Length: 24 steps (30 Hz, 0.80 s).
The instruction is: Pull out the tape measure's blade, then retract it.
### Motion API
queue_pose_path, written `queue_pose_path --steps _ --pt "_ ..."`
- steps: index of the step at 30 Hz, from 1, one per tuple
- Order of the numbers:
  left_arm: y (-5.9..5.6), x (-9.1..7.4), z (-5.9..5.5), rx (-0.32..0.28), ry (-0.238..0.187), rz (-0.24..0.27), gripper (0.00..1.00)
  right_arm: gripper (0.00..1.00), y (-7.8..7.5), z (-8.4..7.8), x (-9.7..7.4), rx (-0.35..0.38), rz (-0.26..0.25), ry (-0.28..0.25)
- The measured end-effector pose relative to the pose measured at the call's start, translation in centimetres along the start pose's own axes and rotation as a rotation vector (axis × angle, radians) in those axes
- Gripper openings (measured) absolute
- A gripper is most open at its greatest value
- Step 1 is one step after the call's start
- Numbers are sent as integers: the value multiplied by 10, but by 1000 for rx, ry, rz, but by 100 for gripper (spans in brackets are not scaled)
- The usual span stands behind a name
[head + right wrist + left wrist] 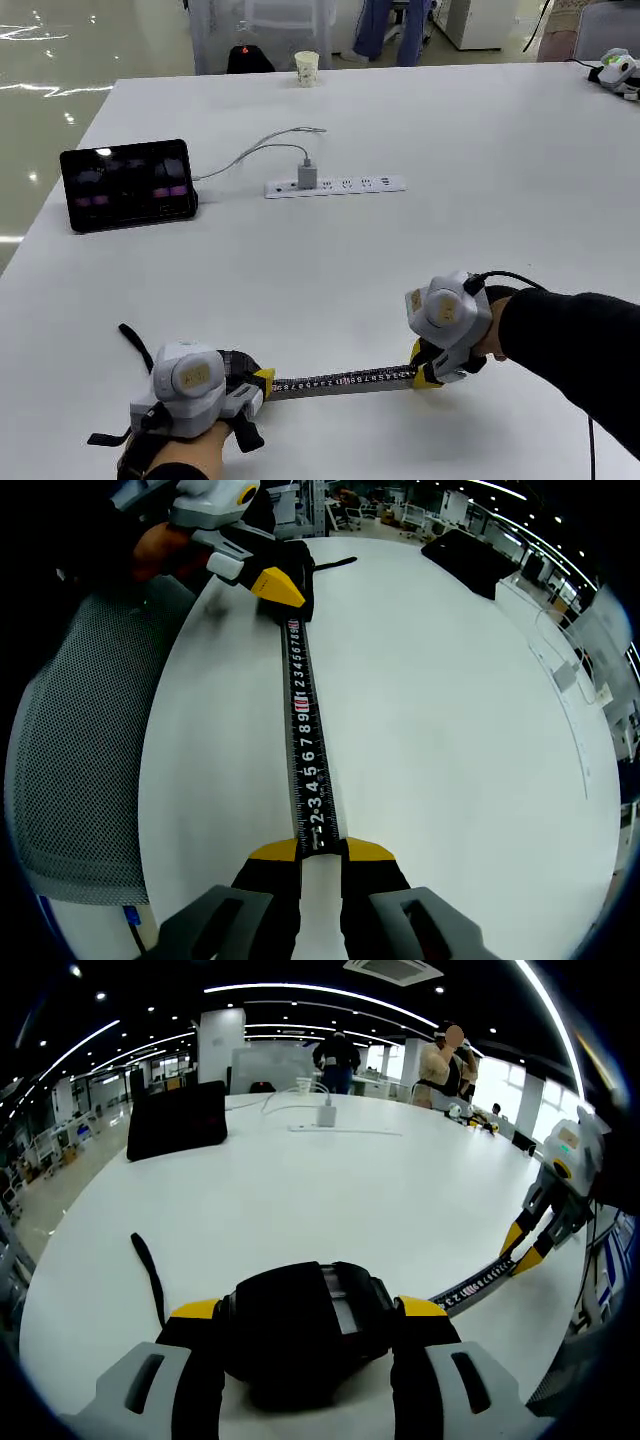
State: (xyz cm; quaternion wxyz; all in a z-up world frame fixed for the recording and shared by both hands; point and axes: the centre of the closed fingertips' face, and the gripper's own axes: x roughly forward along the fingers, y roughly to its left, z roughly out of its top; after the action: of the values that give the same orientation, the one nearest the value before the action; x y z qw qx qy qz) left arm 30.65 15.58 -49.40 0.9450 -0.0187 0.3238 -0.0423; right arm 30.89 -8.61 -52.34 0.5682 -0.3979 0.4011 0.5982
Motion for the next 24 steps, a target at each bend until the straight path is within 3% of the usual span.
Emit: queue_pose_path --steps 24 --pt "-1 -1 0 2 4 2 63 11 0 11 4 0 -3 20"
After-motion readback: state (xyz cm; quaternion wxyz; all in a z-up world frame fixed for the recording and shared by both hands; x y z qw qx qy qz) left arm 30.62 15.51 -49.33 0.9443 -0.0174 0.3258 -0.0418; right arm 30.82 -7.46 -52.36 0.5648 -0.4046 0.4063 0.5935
